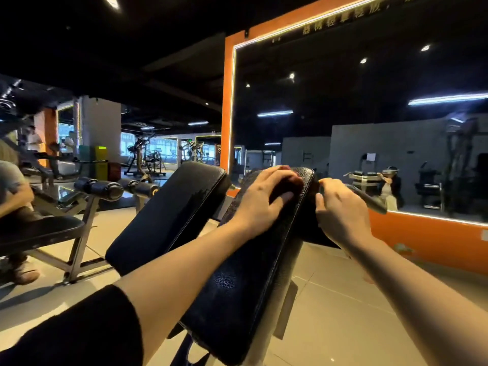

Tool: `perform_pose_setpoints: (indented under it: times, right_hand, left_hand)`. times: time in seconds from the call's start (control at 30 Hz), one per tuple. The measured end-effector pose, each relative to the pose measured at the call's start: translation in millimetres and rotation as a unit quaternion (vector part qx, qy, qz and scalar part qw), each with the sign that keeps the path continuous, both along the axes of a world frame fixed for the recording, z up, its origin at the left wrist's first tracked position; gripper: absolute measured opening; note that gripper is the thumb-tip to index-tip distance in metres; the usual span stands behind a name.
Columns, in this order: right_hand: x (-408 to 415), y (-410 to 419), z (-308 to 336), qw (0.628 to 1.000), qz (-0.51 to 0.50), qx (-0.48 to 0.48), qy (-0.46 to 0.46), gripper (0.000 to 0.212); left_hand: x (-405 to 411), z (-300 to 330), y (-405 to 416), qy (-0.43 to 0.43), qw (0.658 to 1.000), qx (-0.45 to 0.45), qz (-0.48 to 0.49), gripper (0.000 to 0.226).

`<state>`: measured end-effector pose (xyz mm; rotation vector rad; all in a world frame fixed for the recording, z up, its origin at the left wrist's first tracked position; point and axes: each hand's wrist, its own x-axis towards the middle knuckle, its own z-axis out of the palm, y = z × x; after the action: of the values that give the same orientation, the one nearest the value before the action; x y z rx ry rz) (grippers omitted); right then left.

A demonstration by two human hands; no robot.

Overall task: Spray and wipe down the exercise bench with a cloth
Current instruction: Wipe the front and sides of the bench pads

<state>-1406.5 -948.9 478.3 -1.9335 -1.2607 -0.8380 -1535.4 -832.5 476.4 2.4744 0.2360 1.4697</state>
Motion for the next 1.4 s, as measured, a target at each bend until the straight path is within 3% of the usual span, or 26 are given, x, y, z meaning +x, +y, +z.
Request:
perform_pose_setpoints:
  times: [0.07,0.2,0.23,0.33,0.4,0.5,0.57,0.6,0.67,0.73,0.8,0.9,0.97,1.0,1.1,1.2,1.27,1.4]
  right_hand:
    - [1,4,-7,0.999,-0.019,0.024,-0.039,0.014]
    - [7,10,-8,0.997,-0.031,0.029,-0.062,0.013]
    - [8,10,-8,0.997,-0.03,0.026,-0.067,0.012]
    - [10,9,-9,0.997,-0.004,0.023,-0.068,0.015]
    - [12,8,-10,0.997,0.009,0.031,-0.073,0.018]
    - [16,11,-10,0.996,-0.002,0.03,-0.081,0.018]
    - [15,13,-10,0.997,-0.013,0.026,-0.068,0.014]
    - [15,14,-10,0.997,-0.019,0.027,-0.066,0.013]
    - [14,12,-9,0.996,-0.018,0.041,-0.074,0.016]
    - [13,10,-9,0.996,0.003,0.041,-0.076,0.018]
    - [14,9,-10,0.997,0.013,0.03,-0.064,0.015]
    - [15,11,-11,0.997,-0.008,0.036,-0.068,0.013]
    - [15,13,-11,0.997,-0.018,0.039,-0.069,0.012]
    - [15,14,-11,0.997,-0.021,0.04,-0.068,0.012]
    - [17,14,-11,0.997,-0.014,0.044,-0.068,0.012]
    - [18,14,-13,0.997,0.003,0.038,-0.067,0.014]
    - [18,14,-13,0.997,-0.004,0.042,-0.068,0.013]
    - [17,15,-12,0.997,-0.021,0.042,-0.065,0.012]
  left_hand:
    - [5,1,3,0.021,0.999,0.034,-0.026,0.041]
    - [1,20,55,-0.018,0.985,-0.114,0.132,0.031]
    - [3,21,52,-0.025,0.988,-0.097,0.12,0.03]
    - [26,29,4,0.014,0.999,0.028,-0.044,0.038]
    - [41,31,-8,0.046,0.994,0.078,-0.066,0.04]
    - [42,39,34,0.0,1.0,-0.012,0.015,0.032]
    - [34,40,66,-0.01,0.988,-0.11,0.111,0.027]
    - [32,39,70,-0.013,0.985,-0.118,0.123,0.027]
    - [38,41,46,-0.019,0.998,-0.043,0.049,0.03]
    - [46,41,13,0.029,0.998,0.041,-0.048,0.037]
    - [51,43,12,0.059,0.992,0.09,-0.06,0.04]
    - [38,43,59,0.021,0.998,-0.034,0.045,0.033]
    - [25,39,79,0.021,0.979,-0.156,0.133,0.027]
    - [24,37,78,0.027,0.974,-0.17,0.149,0.027]
    - [34,40,40,0.015,0.999,-0.033,0.032,0.034]
    - [37,35,18,0.063,0.991,0.098,-0.07,0.039]
    - [27,27,39,0.031,0.997,0.049,-0.04,0.039]
    - [-6,6,85,0.012,0.981,-0.164,0.102,0.027]
